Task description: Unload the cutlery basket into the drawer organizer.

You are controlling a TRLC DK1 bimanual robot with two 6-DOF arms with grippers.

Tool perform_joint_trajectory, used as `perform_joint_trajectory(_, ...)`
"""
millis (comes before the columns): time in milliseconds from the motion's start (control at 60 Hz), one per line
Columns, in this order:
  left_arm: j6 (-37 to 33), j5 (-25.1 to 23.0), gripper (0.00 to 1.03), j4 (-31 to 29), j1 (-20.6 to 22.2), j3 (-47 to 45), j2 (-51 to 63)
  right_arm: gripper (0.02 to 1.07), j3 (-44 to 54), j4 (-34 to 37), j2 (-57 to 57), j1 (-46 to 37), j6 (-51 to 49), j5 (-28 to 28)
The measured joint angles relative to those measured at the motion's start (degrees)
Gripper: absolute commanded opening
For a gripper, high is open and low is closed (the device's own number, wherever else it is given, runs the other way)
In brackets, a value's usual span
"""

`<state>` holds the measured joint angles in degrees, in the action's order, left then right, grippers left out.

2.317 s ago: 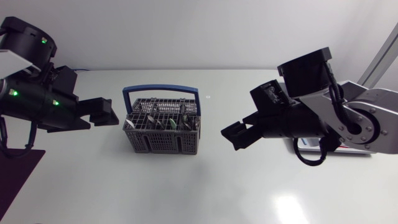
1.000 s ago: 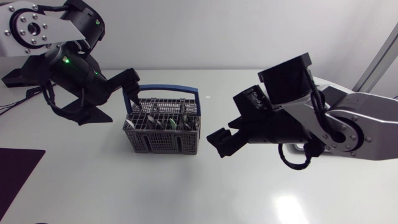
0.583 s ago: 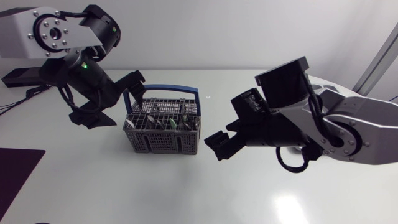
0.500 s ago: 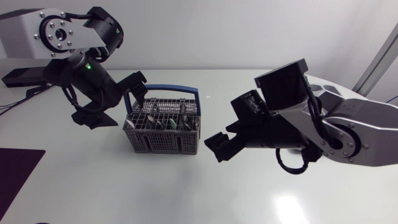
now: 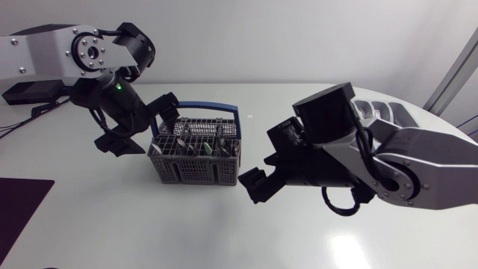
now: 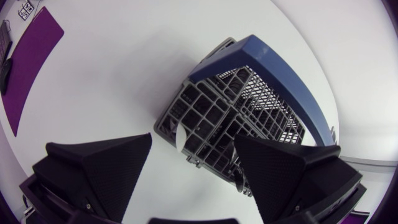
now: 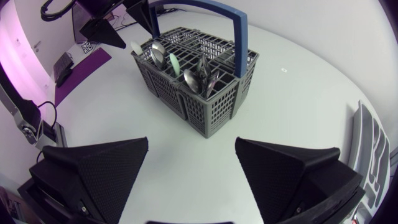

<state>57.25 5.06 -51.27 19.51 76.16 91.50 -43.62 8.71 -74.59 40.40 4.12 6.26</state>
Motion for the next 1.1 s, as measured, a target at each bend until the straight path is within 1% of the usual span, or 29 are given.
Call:
perform_joint_trajectory(183, 0.0, 0.0, 0.91, 1.6, -0.7, -0.2, 0.4, 1.03, 0.9, -0.7, -0.3, 1.2, 0.0, -0.5)
perform_joint_trajectory(283, 0.0, 0.0, 0.83, 1.9, -0.9, -0.8, 0.4, 1.03, 1.0, -0.9, -0.6, 1.6, 0.1, -0.7)
perform_joint_trajectory(483, 0.0, 0.0, 0.82, 1.9, -0.9, -2.6, 0.4, 1.03, 1.0, -1.3, -1.6, 2.7, 0.4, -1.6)
perform_joint_trajectory(500, 0.0, 0.0, 0.81, 1.9, -0.9, -2.7, 0.4, 1.03, 1.0, -1.4, -1.6, 2.9, 0.4, -1.6)
perform_joint_trajectory(567, 0.0, 0.0, 0.72, 1.9, -0.9, -3.1, 0.4, 1.03, 1.3, -2.1, -1.7, 3.7, 0.4, -1.6)
perform_joint_trajectory(800, 0.0, 0.2, 0.72, 2.0, -0.9, -3.2, 0.4, 1.03, 2.0, -4.3, -2.6, 6.0, 0.4, -1.6)
perform_joint_trajectory(833, 0.0, 0.2, 0.71, 2.2, -0.9, -3.2, 0.4, 1.03, 2.2, -4.4, -2.7, 6.3, 0.4, -1.6)
perform_joint_trajectory(883, -0.1, 0.5, 0.65, 2.6, -0.9, -3.3, 0.4, 1.03, 2.4, -4.5, -2.9, 6.6, 0.4, -1.6)
perform_joint_trajectory(950, -0.2, 1.6, 0.6, 3.1, -0.9, -3.4, 0.4, 1.03, 2.5, -4.4, -3.0, 6.8, 0.4, -1.6)
perform_joint_trajectory(1100, -0.5, 2.6, 0.59, 4.0, -0.9, -3.9, 0.4, 1.03, 2.5, -4.5, -3.1, 7.1, 0.4, -1.6)
